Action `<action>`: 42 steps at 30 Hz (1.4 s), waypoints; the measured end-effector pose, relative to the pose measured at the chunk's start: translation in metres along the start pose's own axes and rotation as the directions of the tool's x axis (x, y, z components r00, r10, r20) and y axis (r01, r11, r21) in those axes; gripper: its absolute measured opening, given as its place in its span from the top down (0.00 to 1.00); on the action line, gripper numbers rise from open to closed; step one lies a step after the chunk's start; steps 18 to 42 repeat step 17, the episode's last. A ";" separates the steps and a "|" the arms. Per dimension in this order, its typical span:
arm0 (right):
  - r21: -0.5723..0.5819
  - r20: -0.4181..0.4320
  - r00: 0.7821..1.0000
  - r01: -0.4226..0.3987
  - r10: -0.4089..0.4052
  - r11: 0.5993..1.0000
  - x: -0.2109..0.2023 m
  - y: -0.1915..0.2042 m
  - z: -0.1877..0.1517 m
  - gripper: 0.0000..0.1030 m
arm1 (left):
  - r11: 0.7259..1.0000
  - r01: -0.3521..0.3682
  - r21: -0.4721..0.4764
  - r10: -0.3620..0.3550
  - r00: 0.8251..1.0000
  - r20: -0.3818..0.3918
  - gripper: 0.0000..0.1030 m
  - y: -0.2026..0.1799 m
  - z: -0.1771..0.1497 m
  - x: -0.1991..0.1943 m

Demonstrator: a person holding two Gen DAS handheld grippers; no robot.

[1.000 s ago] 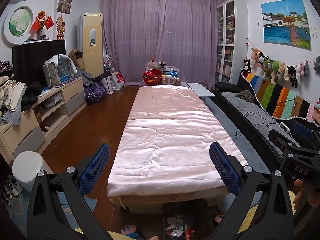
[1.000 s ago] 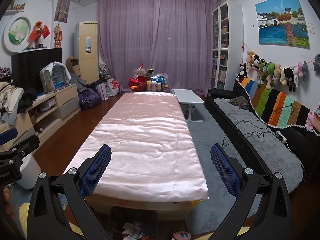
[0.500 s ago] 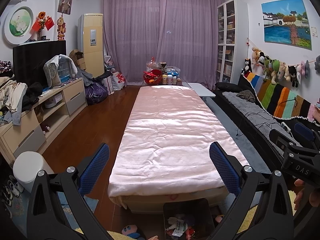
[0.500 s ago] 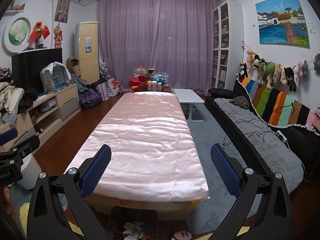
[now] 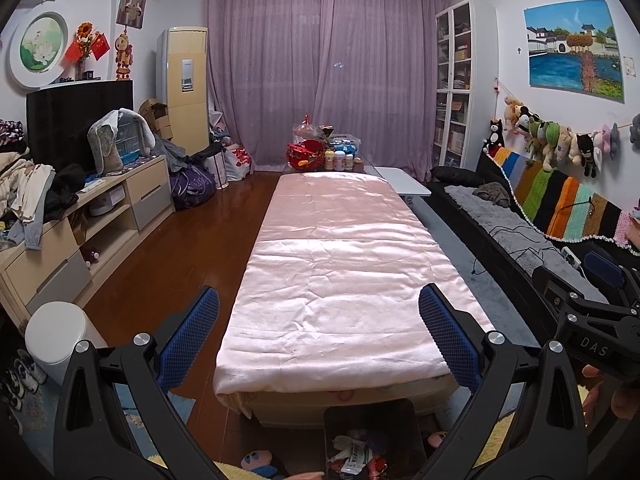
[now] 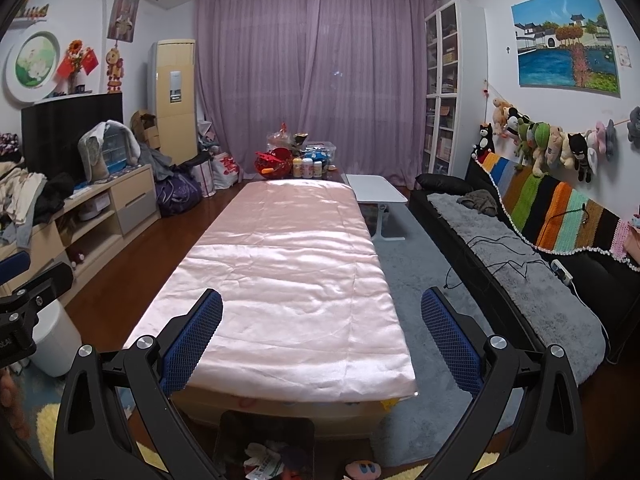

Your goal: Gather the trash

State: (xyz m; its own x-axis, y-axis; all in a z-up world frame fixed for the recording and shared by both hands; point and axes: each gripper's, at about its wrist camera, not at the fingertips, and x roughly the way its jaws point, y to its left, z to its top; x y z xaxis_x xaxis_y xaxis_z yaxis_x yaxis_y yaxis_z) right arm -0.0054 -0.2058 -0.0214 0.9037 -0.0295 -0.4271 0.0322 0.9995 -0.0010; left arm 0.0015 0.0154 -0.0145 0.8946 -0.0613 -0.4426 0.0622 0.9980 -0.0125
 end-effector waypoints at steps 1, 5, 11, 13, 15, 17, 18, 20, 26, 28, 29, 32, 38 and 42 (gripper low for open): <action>0.001 0.000 1.000 0.000 0.000 1.000 0.000 0.000 0.000 0.03 | 1.000 0.000 0.004 0.000 1.000 0.003 0.08 -0.001 0.000 0.000; 0.002 0.002 1.000 0.000 0.000 1.000 -0.001 0.000 0.000 0.03 | 1.000 -0.003 0.004 0.003 1.000 0.005 0.08 0.000 -0.001 0.002; 0.001 0.000 1.000 -0.003 0.003 1.000 -0.001 -0.002 0.002 0.03 | 1.000 -0.020 0.009 0.020 1.000 -0.006 0.08 -0.002 0.000 0.003; 0.001 0.001 1.000 -0.004 0.004 1.000 -0.002 -0.001 0.002 0.03 | 1.000 -0.022 0.009 0.022 1.000 -0.011 0.08 -0.003 0.000 0.004; 0.001 0.001 1.000 -0.003 0.003 1.000 -0.002 -0.001 0.002 0.03 | 1.000 -0.025 0.014 0.025 1.000 -0.014 0.08 -0.004 0.000 0.004; 0.000 -0.002 1.000 -0.004 0.004 1.000 -0.001 -0.001 0.002 0.03 | 1.000 -0.027 0.011 0.027 0.999 -0.016 0.08 -0.002 -0.001 0.005; 0.000 -0.002 1.000 -0.004 0.004 1.000 -0.001 -0.001 0.002 0.03 | 1.000 -0.027 0.011 0.027 0.999 -0.016 0.08 -0.002 -0.001 0.005; 0.000 -0.002 1.000 -0.004 0.004 1.000 -0.001 -0.001 0.002 0.03 | 1.000 -0.027 0.011 0.027 0.999 -0.016 0.08 -0.002 -0.001 0.005; 0.000 -0.002 1.000 -0.004 0.004 1.000 -0.001 -0.001 0.002 0.03 | 1.000 -0.027 0.011 0.027 0.999 -0.016 0.08 -0.002 -0.001 0.005; 0.000 -0.002 1.000 -0.004 0.004 1.000 -0.001 -0.001 0.002 0.03 | 1.000 -0.027 0.011 0.027 0.999 -0.016 0.08 -0.002 -0.001 0.005; 0.000 -0.002 1.000 -0.004 0.004 1.000 -0.001 -0.001 0.002 0.03 | 1.000 -0.027 0.011 0.027 0.999 -0.016 0.08 -0.002 -0.001 0.005; 0.000 -0.002 1.000 -0.004 0.004 1.000 -0.001 -0.001 0.002 0.03 | 1.000 -0.027 0.011 0.027 0.999 -0.016 0.08 -0.002 -0.001 0.005; 0.000 -0.002 1.000 -0.004 0.004 1.000 -0.001 -0.001 0.002 0.03 | 1.000 -0.027 0.011 0.027 0.999 -0.016 0.08 -0.002 -0.001 0.005; 0.000 -0.002 1.000 -0.004 0.004 1.000 -0.001 -0.001 0.002 0.03 | 1.000 -0.027 0.011 0.027 0.999 -0.016 0.08 -0.002 -0.001 0.005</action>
